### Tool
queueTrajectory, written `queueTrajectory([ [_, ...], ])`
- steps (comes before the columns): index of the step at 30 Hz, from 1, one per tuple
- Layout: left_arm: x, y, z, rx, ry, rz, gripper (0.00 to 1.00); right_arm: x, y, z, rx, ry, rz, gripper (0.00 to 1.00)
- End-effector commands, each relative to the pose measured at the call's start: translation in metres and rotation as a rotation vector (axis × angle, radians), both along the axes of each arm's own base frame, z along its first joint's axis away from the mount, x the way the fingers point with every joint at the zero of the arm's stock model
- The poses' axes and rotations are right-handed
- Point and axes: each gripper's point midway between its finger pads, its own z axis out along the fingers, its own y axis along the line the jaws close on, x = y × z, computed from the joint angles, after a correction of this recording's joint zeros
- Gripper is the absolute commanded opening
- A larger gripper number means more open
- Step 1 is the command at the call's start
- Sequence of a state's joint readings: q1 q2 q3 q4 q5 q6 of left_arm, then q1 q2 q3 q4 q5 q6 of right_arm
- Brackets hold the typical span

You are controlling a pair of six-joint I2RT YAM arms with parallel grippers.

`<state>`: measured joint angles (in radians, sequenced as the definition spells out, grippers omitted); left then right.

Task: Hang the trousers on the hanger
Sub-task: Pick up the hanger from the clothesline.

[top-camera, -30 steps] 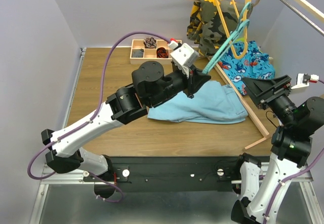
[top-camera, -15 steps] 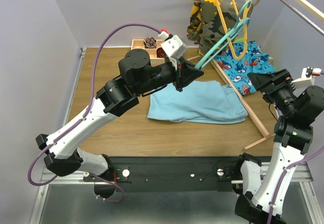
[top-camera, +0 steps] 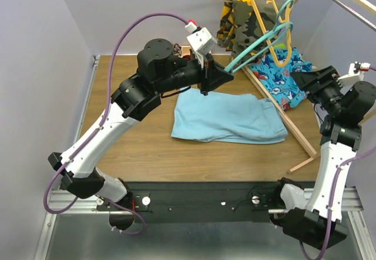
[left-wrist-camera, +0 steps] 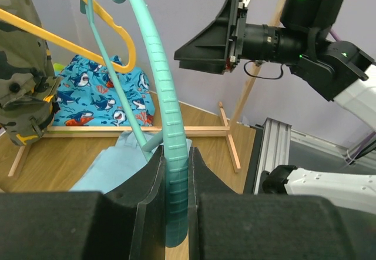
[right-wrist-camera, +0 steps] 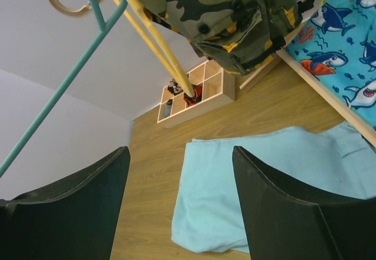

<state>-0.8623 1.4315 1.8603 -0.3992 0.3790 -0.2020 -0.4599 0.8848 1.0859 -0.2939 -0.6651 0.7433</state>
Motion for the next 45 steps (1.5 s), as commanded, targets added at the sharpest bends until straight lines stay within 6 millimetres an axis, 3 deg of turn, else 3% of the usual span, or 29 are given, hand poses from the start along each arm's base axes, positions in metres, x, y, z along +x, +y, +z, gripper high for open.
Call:
queueTrajectory([
  [1, 0.001, 0.008, 0.007, 0.007, 0.019, -0.031, 0.0, 0.024, 0.01, 0.007, -0.061, -0.057, 0.056, 0.78],
  [3, 0.007, 0.011, 0.009, 0.011, 0.029, -0.02, 0.0, 0.036, 0.015, 0.005, -0.092, -0.052, 0.052, 0.78],
  [4, 0.008, 0.012, 0.01, 0.012, 0.033, -0.015, 0.0, 0.04, 0.032, 0.004, -0.101, -0.05, 0.093, 0.78],
  [7, 0.014, 0.016, 0.012, 0.023, 0.046, 0.0, 0.0, 0.052, 0.045, -0.002, -0.118, -0.032, 0.082, 0.78],
  [20, 0.011, 0.04, 0.009, 0.056, 0.087, 0.033, 0.0, 0.052, 0.024, -0.003, -0.178, -0.013, -0.042, 0.8],
  [25, 0.01, 0.041, 0.005, 0.051, 0.096, 0.031, 0.0, 0.058, 0.032, 0.0, -0.183, -0.029, 0.012, 0.77],
  [35, 0.008, 0.043, 0.013, 0.024, 0.101, 0.025, 0.0, 0.066, 0.065, 0.03, -0.17, -0.147, 0.141, 0.7],
  [45, 0.011, 0.036, 0.015, 0.012, 0.115, -0.006, 0.0, 0.089, 0.07, 0.033, -0.19, -0.169, 0.144, 0.68],
])
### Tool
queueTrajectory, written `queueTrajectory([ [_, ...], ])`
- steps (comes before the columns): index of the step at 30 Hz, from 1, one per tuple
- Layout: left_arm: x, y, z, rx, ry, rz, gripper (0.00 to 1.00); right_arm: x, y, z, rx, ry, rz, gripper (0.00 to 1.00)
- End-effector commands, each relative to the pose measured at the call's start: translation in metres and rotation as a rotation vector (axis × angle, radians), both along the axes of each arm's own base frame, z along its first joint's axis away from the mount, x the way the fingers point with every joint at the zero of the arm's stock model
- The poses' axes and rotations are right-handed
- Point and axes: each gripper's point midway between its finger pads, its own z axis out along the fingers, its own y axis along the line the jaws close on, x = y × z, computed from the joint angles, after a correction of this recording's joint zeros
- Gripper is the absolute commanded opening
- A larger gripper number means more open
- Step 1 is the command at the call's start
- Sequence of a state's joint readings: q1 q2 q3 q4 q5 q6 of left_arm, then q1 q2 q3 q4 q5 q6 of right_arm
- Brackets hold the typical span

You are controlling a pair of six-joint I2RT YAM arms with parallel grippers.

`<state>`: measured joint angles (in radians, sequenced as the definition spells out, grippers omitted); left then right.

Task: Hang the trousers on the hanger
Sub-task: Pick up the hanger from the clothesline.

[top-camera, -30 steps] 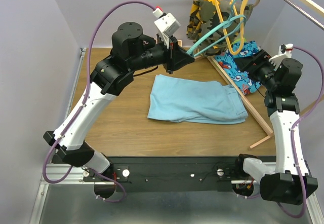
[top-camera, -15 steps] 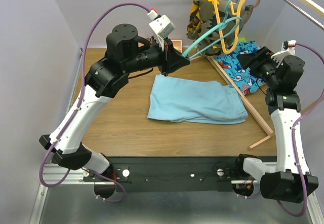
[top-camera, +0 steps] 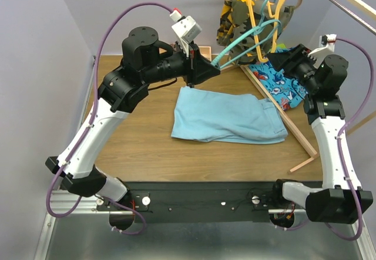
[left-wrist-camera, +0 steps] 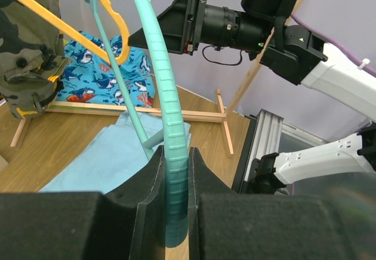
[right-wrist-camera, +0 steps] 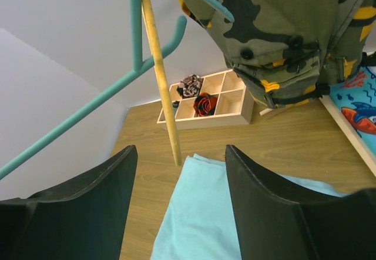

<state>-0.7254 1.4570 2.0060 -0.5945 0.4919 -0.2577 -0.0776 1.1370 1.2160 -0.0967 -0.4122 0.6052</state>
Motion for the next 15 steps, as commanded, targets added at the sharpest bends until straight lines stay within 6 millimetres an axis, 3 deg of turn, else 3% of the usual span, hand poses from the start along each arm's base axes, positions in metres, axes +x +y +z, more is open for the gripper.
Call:
queueTrajectory([
  [1, -0.004, -0.001, 0.008, -0.023, 0.013, -0.035, 0.0, 0.015, 0.005, 0.014, -0.02, -0.06, 0.017, 0.64],
  [6, -0.003, -0.004, 0.01, -0.03, 0.017, -0.052, 0.0, 0.026, 0.01, 0.011, -0.029, -0.052, 0.03, 0.51],
  [7, -0.002, -0.003, 0.01, -0.031, 0.019, -0.053, 0.0, 0.029, 0.01, 0.011, -0.031, -0.051, 0.029, 0.41],
  [9, 0.001, -0.003, 0.011, -0.035, 0.019, -0.05, 0.0, 0.031, 0.009, 0.011, -0.03, -0.049, 0.018, 0.31],
  [15, 0.016, 0.011, 0.014, -0.034, 0.014, -0.004, 0.0, 0.037, 0.002, 0.01, -0.038, -0.046, -0.026, 0.24],
])
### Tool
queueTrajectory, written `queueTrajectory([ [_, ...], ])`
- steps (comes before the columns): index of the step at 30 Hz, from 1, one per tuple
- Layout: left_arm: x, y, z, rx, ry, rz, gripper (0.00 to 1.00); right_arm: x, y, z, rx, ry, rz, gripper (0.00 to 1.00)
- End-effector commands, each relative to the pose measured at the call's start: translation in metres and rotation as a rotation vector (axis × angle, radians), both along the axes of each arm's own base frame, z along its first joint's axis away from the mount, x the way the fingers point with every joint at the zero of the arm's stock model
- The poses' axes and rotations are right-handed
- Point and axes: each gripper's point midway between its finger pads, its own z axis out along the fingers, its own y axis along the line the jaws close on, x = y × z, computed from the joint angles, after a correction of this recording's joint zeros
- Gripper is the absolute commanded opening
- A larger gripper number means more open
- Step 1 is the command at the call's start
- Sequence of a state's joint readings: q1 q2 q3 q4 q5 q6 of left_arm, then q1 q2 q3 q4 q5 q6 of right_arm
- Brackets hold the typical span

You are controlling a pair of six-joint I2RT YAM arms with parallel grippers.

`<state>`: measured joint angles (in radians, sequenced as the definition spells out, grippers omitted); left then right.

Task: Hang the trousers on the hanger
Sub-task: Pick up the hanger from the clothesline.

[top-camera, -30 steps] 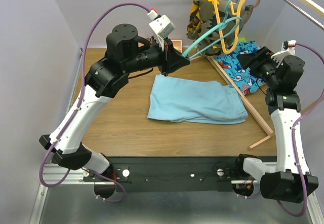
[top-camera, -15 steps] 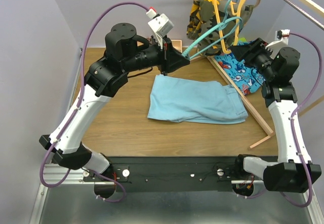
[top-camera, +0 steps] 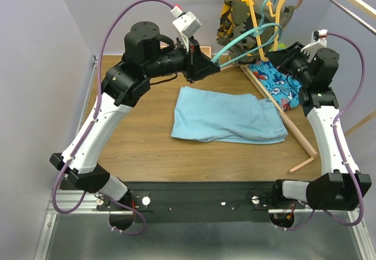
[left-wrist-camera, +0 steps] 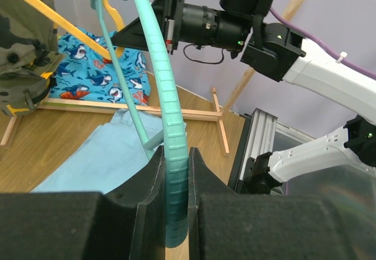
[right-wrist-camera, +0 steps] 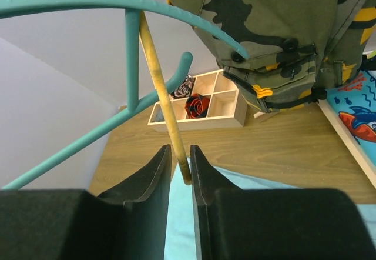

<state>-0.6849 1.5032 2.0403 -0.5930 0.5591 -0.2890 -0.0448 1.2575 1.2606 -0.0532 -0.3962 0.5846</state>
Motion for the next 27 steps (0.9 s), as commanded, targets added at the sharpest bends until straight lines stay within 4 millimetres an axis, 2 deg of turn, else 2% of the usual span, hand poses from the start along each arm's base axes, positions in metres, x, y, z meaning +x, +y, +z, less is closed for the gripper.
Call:
queueTrajectory([
  [1, 0.007, 0.016, 0.015, -0.025, -0.021, 0.028, 0.0, 0.004, -0.007, 0.024, -0.018, -0.069, -0.05, 0.2],
  [8, 0.018, 0.03, 0.019, -0.03, -0.036, 0.064, 0.0, 0.008, -0.016, 0.015, -0.034, -0.042, -0.102, 0.01],
  [15, 0.034, 0.041, 0.015, 0.008, -0.08, 0.14, 0.0, 0.012, -0.021, 0.015, -0.039, -0.026, -0.131, 0.01],
  [18, 0.042, 0.042, 0.007, 0.034, -0.086, 0.163, 0.0, 0.012, -0.019, 0.014, -0.03, -0.022, -0.119, 0.01],
  [27, 0.046, 0.055, 0.0, 0.096, -0.174, 0.215, 0.0, 0.019, -0.03, 0.007, -0.078, 0.001, -0.171, 0.01],
])
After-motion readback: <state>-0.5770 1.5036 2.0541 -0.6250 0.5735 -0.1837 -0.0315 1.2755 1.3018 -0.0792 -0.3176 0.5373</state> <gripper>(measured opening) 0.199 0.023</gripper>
